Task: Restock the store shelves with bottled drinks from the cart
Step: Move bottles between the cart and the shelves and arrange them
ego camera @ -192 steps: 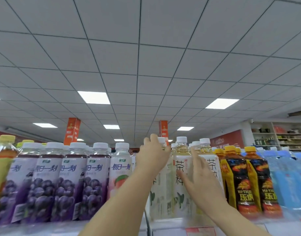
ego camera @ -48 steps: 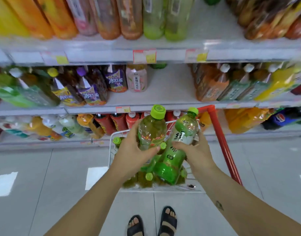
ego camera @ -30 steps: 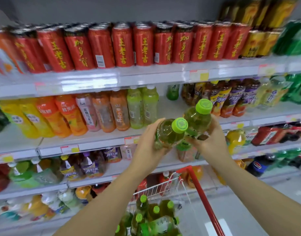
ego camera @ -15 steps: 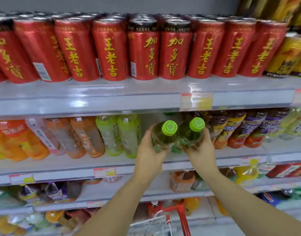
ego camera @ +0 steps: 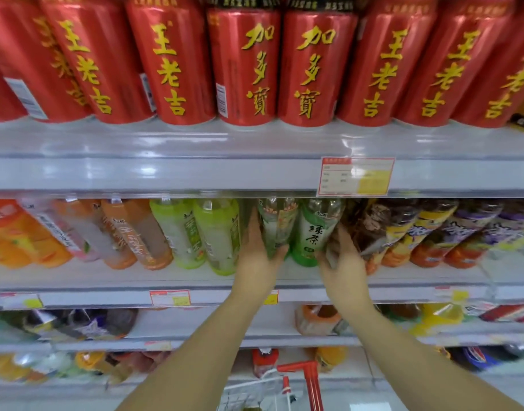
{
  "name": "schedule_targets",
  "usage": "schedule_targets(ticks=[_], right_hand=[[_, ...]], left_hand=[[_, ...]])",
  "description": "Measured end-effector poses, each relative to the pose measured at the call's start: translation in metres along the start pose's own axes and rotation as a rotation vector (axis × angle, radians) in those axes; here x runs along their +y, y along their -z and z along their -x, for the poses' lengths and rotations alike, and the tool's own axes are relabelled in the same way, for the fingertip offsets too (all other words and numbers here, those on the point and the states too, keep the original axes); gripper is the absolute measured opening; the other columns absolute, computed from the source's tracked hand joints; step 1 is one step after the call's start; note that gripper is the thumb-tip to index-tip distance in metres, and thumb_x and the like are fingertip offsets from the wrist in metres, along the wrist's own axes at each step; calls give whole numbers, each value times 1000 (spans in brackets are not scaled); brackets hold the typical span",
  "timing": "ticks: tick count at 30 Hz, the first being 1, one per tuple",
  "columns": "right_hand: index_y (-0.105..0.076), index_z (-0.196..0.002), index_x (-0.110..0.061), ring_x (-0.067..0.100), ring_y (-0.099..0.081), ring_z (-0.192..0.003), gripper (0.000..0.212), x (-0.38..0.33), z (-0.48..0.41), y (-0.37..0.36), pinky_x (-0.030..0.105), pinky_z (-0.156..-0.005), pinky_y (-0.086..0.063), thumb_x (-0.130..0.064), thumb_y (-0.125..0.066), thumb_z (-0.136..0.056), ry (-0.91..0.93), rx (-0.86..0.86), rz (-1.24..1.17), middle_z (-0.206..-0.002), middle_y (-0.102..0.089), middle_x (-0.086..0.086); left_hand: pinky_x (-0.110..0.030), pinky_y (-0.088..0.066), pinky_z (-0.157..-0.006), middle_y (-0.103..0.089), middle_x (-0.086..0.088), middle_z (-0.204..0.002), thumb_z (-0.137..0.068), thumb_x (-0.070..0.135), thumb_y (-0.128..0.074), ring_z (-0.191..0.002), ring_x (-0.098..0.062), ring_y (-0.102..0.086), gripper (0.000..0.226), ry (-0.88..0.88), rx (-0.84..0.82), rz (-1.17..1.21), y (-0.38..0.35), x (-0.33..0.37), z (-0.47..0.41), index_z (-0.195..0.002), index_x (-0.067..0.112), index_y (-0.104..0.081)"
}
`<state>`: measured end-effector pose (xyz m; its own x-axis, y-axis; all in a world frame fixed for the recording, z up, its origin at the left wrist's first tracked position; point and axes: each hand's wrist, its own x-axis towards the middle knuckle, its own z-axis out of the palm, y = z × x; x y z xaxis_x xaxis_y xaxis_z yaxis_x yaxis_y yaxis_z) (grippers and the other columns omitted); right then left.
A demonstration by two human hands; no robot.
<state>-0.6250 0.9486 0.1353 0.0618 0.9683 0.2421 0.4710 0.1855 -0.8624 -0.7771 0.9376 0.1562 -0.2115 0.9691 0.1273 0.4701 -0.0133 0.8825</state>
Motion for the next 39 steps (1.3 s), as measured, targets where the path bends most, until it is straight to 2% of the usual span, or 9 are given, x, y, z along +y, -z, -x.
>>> schedule_targets(ticks=[2,5,10,16,19,23,27,34,39], right_hand=[[-48,-122,-16,14,-51,-110,42,3,29,-2,39,-94,-47,-4,-61,-85,82,65,113,-117,-51,0],[-54,-118,-20,31,-51,-112,42,11,49,-8,44,-89,-49,-10,-67,-80,313,-40,457,-122,-47,12],[-52,-131,-25,45,-48,-114,43,12,11,-14,48,-87,-50,-24,-53,-88,174,-161,595,-138,-32,21],[-32,-140,-37,37,-38,-125,45,15,-53,-33,42,-95,-45,-33,-36,-95,22,-351,714,-145,-11,11],[-30,-142,-30,34,-24,-135,47,27,-79,-42,42,-105,-34,-32,-34,-95,48,-398,712,-150,-14,10],[-33,-144,-17,28,-28,-137,50,31,-55,-29,37,-111,-27,-31,-32,-96,119,-507,714,-151,-31,8],[-58,-126,-14,30,-44,-129,52,27,-3,7,41,-103,-42,-36,-32,-87,256,-520,682,-139,-49,10],[-59,-125,-14,31,-56,-116,52,45,2,25,45,-95,-47,-31,-56,-76,393,-588,782,-129,-58,9],[-55,-128,-15,29,-53,-118,54,49,2,23,41,-98,-44,-28,-59,-76,433,-559,763,-132,-56,7]], left_hand=[[-22,-42,-92,-34,0,-143,-86,14,-62,-121,-19,-47,70,-55,-5,-56,-3,-11,29,-144,25,-24],[-24,-50,-81,-22,-2,-148,-88,14,-59,-114,-21,-52,54,-198,-37,-217,-7,-22,55,-135,33,-40],[-34,-40,-102,-2,-10,-155,-88,15,-58,-132,-34,-37,47,-131,-121,-311,-6,-19,27,-134,25,-50],[-39,-30,-108,-11,-11,-154,-89,20,-58,-136,-37,-25,41,-142,-123,-425,-12,-26,5,-128,31,-55],[-38,-24,-109,-7,-11,-150,-92,24,-54,-136,-36,-15,45,-105,-143,-464,-16,-27,5,-134,37,-47],[-37,-33,-105,-10,-14,-144,-90,23,-56,-132,-38,-20,49,-117,-119,-456,-23,-24,1,-136,35,-45],[-33,-31,-103,-5,-7,-141,-92,29,-52,-120,-35,-22,51,30,-172,-471,-32,-10,-19,-138,43,-36],[-20,-28,-106,-4,-3,-139,-88,21,-59,-125,-22,-37,51,-134,-262,-298,-51,-8,-40,-135,34,-44],[-33,-18,-114,-1,-2,-150,-87,26,-58,-134,-30,-25,53,-160,-316,-357,-64,-2,-46,-135,42,-42]])
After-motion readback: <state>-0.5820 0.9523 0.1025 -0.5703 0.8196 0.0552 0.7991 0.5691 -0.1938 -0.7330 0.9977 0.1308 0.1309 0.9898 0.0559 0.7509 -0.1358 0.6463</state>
